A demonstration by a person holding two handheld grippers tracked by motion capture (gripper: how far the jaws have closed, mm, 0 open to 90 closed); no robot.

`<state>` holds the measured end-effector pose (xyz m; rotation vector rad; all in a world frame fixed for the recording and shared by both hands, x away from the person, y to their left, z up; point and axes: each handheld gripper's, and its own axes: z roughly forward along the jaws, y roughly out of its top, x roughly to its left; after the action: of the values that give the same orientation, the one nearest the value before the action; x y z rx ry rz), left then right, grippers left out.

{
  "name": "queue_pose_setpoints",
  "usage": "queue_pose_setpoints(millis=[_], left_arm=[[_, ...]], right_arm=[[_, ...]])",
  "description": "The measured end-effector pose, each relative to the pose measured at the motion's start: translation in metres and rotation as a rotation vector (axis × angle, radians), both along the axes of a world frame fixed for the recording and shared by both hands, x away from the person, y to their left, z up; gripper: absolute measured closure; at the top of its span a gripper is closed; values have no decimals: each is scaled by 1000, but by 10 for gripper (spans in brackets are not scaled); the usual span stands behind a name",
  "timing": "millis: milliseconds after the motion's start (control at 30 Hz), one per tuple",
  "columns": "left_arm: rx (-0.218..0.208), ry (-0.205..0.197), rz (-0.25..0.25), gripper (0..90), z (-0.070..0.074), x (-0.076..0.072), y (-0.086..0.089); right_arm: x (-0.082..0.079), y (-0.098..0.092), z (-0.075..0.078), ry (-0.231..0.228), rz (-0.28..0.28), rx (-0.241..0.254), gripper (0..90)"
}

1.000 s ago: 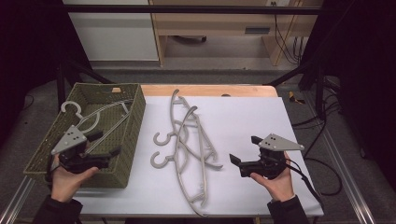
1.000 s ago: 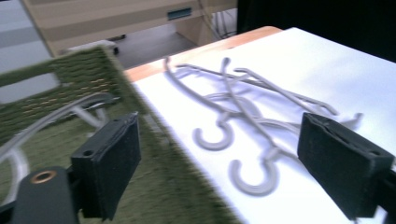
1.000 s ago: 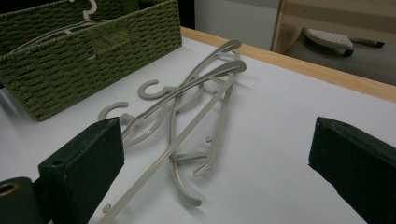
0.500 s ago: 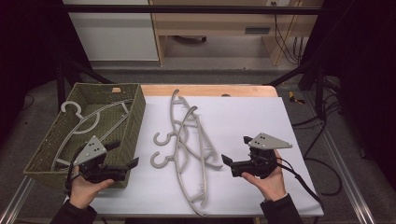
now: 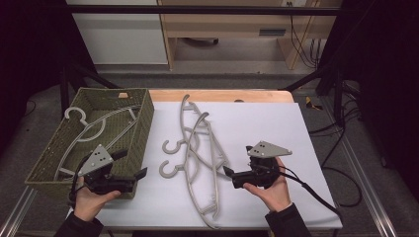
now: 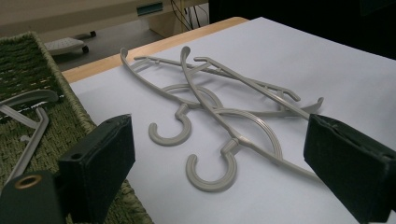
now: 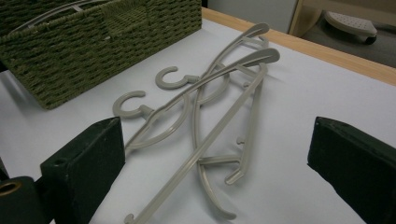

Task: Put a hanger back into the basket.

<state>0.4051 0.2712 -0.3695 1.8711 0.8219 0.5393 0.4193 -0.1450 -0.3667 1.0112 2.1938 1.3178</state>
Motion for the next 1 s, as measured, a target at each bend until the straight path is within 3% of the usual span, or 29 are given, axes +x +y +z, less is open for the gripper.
queue_pose_setpoints(millis=[267, 600, 767, 1000], left_arm=[[2, 4, -8, 84, -2, 2, 3], [15, -4, -3, 85, -1, 2, 8], [9, -7, -2, 85, 1, 2, 10], [7, -5, 3, 87, 1, 2, 13]], right_arm=[[6, 26, 0, 63, 12, -63, 63], [14, 65, -8, 117, 65, -190, 110], [18, 78, -15, 145, 70, -221, 156], [20, 98, -29, 217, 77, -246, 244]])
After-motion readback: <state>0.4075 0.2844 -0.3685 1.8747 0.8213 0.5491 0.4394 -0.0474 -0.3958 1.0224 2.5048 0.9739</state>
